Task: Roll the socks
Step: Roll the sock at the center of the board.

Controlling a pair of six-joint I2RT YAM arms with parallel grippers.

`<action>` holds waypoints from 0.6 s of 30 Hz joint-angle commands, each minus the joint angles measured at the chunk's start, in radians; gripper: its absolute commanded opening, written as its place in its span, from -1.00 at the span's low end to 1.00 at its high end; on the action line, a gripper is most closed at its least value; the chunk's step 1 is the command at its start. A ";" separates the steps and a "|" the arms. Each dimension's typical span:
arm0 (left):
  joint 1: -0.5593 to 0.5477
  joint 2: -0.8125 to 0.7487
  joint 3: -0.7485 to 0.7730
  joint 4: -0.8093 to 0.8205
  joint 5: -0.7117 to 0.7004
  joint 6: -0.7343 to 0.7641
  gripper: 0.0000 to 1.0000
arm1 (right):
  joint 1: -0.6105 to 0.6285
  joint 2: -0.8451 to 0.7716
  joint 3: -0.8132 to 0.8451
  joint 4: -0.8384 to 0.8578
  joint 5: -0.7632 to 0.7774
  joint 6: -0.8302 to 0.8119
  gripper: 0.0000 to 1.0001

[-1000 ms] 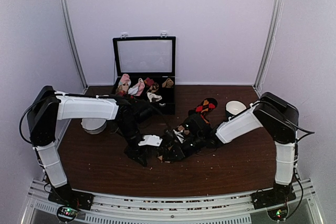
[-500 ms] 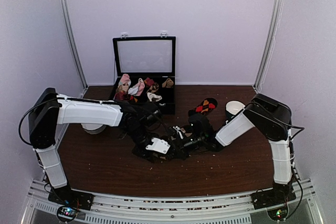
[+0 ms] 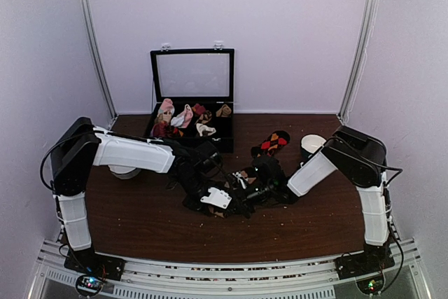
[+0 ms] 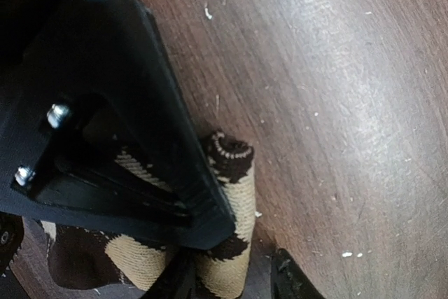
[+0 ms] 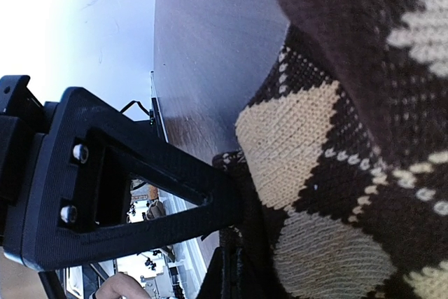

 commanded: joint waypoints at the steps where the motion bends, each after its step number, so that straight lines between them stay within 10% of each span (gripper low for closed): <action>1: -0.004 0.023 0.039 0.008 0.000 0.003 -0.23 | -0.011 0.026 -0.021 -0.012 -0.001 -0.022 -1.00; 18: 0.020 0.143 0.089 -0.177 0.010 0.018 -0.74 | -0.030 -0.025 -0.035 -0.080 0.031 -0.119 -0.64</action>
